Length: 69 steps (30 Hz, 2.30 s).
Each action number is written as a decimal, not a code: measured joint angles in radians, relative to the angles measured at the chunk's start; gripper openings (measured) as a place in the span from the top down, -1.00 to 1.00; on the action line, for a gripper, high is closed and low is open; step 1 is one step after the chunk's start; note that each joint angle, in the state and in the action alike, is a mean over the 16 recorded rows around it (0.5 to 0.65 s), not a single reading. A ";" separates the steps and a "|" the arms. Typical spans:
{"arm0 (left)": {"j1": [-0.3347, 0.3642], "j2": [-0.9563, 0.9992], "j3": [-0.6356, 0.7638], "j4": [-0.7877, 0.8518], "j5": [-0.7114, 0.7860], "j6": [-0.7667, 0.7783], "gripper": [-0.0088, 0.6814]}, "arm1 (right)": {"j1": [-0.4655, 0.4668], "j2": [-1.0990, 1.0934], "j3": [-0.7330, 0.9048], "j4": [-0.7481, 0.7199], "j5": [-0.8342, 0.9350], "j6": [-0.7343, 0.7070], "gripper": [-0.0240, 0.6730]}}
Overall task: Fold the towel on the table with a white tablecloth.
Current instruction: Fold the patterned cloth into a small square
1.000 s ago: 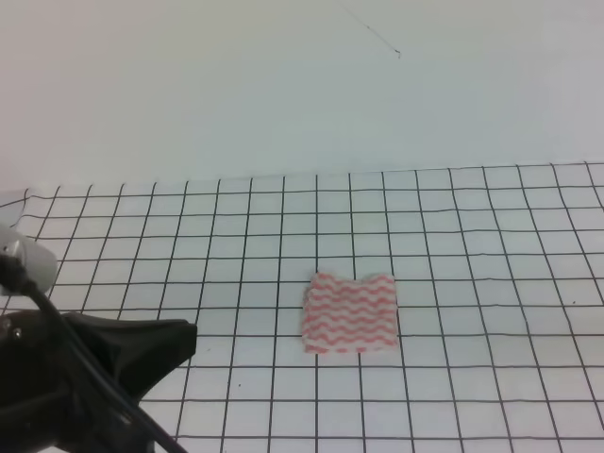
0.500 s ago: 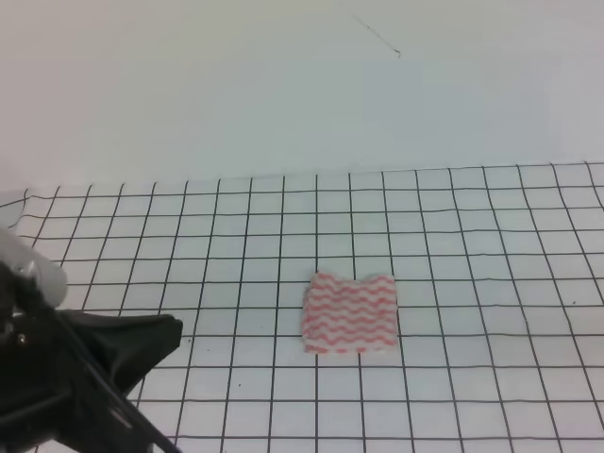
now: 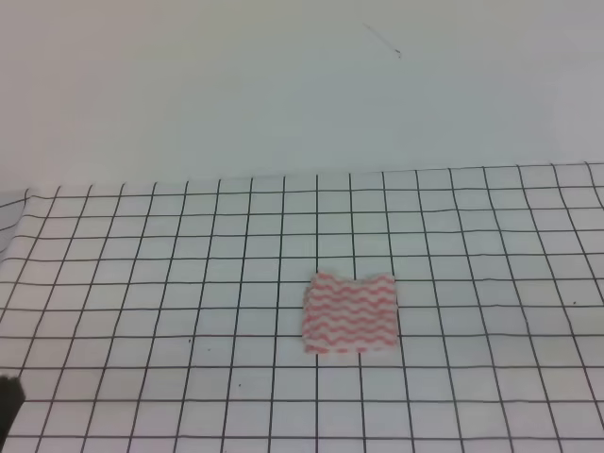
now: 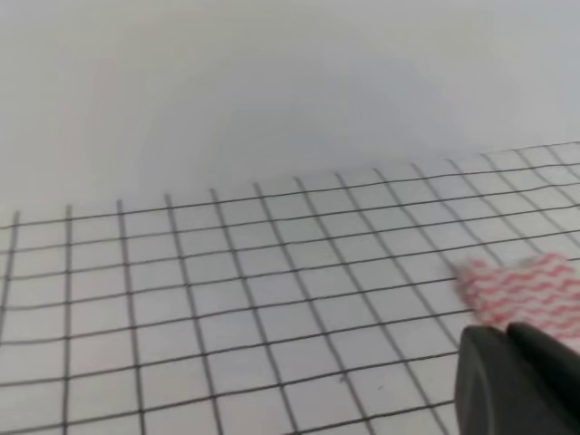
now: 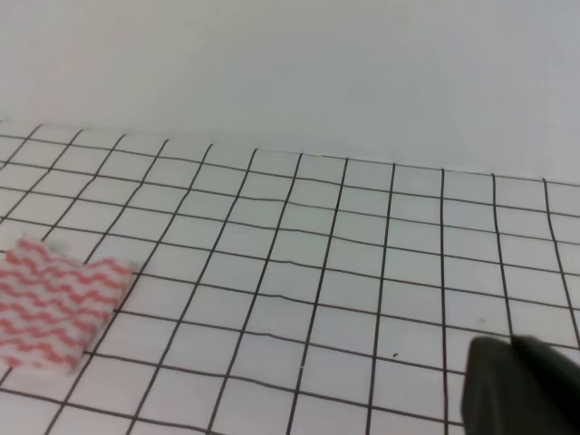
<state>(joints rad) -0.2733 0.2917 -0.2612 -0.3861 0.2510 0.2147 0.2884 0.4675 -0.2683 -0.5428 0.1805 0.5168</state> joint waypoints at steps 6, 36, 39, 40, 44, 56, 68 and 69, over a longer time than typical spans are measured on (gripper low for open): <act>0.145 -0.187 0.159 0.073 0.019 -0.085 0.98 | 0.000 0.000 0.000 0.000 0.000 0.000 0.94; 0.273 -0.307 0.270 0.249 0.072 -0.288 0.98 | -0.010 -0.028 0.003 -0.003 0.005 -0.002 0.94; 0.273 -0.307 0.273 0.250 0.072 -0.288 0.98 | -0.024 -0.067 0.005 -0.004 0.026 -0.009 0.94; 0.273 -0.307 0.273 0.250 0.072 -0.289 0.98 | -0.030 -0.084 0.007 -0.004 0.037 -0.011 0.94; 0.273 -0.307 0.275 0.250 0.072 -0.290 0.98 | -0.056 -0.160 0.026 -0.006 0.085 -0.023 0.94; 0.273 -0.305 0.275 0.250 0.072 -0.297 0.98 | -0.201 -0.412 0.204 0.001 0.128 -0.036 0.94; 0.273 -0.305 0.272 0.249 0.072 -0.298 0.98 | -0.353 -0.481 0.272 0.072 0.149 -0.096 0.94; 0.273 -0.305 0.273 0.250 0.072 -0.298 0.98 | -0.358 -0.481 0.272 0.076 0.154 -0.103 0.94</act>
<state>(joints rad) -0.0004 -0.0132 0.0123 -0.1366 0.3230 -0.0830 -0.0700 -0.0132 0.0035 -0.4665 0.3342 0.4139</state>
